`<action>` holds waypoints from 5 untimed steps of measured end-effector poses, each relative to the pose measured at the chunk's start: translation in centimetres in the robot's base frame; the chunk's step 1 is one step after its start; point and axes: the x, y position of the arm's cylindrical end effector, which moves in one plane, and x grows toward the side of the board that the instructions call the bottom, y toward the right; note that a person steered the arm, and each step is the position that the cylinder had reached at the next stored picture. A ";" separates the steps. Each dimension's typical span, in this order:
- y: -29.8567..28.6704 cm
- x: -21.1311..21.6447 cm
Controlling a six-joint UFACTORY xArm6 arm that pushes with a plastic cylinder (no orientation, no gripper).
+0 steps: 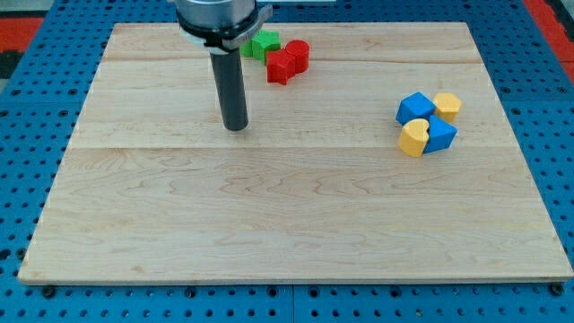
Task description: Move your arm towards top center
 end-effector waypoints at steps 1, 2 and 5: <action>0.0 -2.3; 0.0 -2.5; 8.1 -3.2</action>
